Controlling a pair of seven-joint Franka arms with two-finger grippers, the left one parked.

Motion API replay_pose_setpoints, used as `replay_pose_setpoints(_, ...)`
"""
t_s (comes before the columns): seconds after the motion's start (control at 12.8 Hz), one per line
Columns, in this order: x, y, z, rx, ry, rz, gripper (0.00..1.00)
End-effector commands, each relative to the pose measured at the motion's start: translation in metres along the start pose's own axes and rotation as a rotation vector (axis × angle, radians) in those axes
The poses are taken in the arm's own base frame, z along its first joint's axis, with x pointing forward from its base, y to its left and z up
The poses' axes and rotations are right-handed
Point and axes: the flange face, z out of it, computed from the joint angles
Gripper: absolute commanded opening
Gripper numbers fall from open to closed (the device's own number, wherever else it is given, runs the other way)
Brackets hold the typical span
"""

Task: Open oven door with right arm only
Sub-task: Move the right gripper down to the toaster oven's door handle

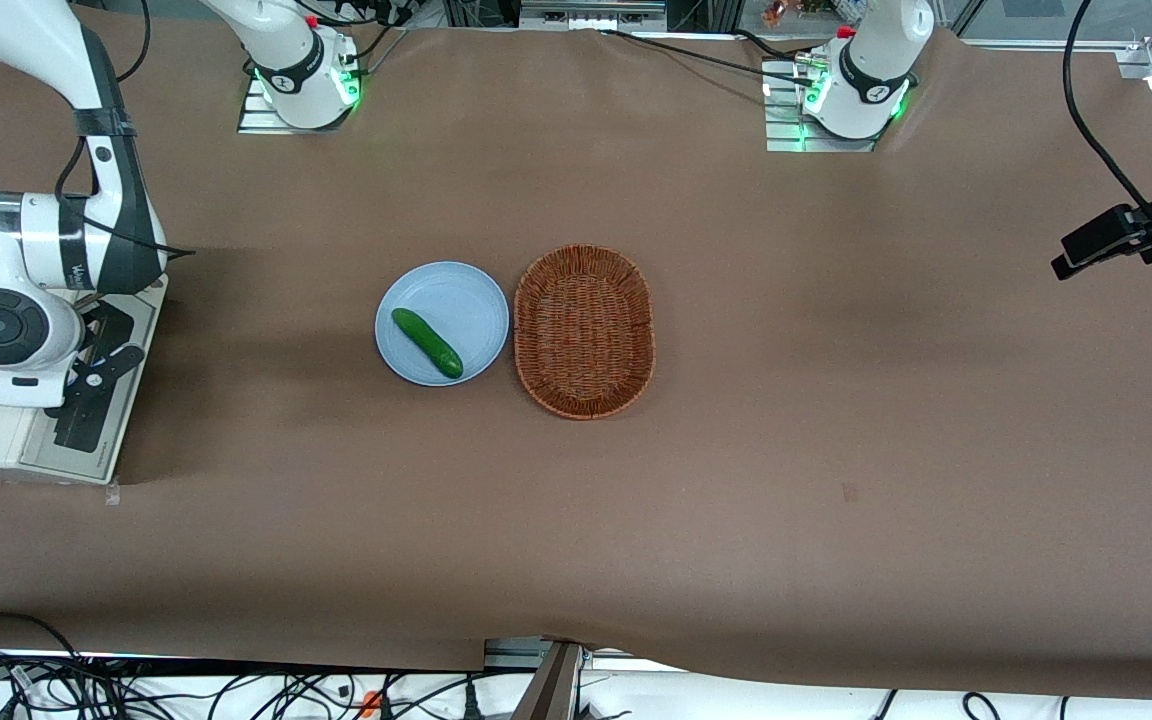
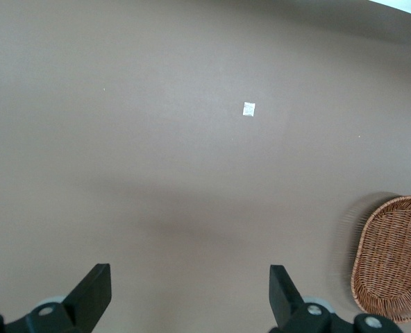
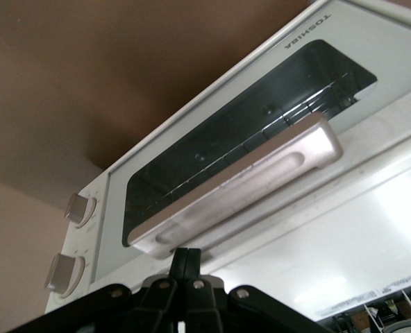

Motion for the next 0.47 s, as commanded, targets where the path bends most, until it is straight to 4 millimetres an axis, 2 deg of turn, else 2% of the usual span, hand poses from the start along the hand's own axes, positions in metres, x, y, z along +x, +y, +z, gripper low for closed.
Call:
replay_pose_setpoints(0.0, 0.0044, 0.0022, 0.0045, -0.026, 0.006, -0.024, 0.0)
replay_pose_setpoints(0.39, 0.0129, 0.0001, 0.0023, -0.035, 0.012, -0.023, 0.0)
